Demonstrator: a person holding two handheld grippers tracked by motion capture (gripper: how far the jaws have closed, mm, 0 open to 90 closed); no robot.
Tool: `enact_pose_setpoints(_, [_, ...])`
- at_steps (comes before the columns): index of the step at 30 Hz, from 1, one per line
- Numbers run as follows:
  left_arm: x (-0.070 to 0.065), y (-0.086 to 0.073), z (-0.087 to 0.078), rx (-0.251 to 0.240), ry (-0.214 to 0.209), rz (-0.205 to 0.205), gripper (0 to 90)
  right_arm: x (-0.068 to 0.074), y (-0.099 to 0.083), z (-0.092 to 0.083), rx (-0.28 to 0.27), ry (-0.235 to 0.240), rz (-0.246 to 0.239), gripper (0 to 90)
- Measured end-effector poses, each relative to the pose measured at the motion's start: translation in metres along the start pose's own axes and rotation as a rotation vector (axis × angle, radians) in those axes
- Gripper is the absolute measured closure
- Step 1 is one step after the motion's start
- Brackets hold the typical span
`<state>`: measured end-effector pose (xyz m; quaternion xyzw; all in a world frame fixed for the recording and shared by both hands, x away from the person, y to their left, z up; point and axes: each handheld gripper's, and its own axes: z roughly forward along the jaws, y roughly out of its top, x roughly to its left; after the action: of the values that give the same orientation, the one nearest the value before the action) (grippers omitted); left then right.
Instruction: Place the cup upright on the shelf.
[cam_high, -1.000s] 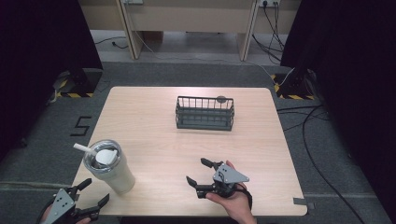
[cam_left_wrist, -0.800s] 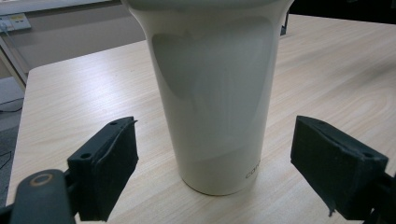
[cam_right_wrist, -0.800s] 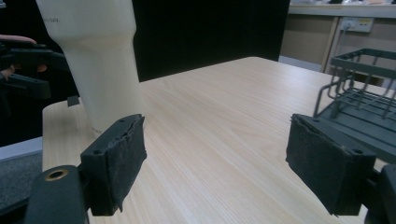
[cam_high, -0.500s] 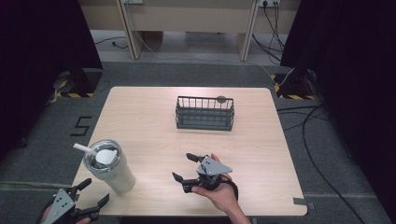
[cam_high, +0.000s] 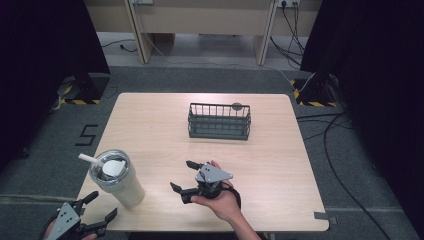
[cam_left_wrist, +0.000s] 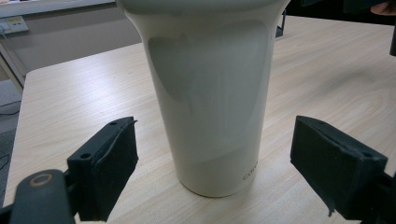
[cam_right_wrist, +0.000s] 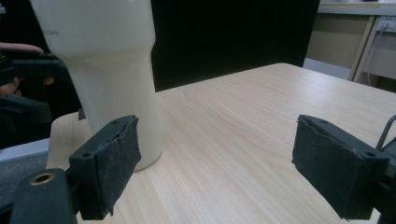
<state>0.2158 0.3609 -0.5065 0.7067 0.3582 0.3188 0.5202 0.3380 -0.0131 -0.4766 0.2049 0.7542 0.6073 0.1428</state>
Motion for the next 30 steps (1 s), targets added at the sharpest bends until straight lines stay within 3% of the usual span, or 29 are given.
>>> enact_pose_setpoints(6, [0.0,0.0,0.0,-0.001,-0.003,-0.001,14.3,0.005,0.005,0.013,-0.015,0.005,0.002,15.2])
enact_pose_setpoints(15, [0.0,0.0,0.0,-0.004,-0.009,-0.002,14.3,0.017,0.003,0.032,0.014,0.026,-0.001,15.2])
enact_pose_setpoints(22, [0.0,0.0,0.0,-0.005,-0.009,-0.002,14.3,0.023,-0.003,0.042,-0.006,0.022,0.037,16.1])
enact_pose_setpoints(25, [-0.001,0.0,0.0,-0.003,-0.01,0.0,14.3,0.024,-0.003,0.045,-0.008,0.01,0.024,16.0])
enact_pose_setpoints(30, [-0.001,0.0,-0.001,-0.004,-0.011,-0.001,14.2,0.031,-0.003,0.054,0.009,0.046,-0.013,15.1])
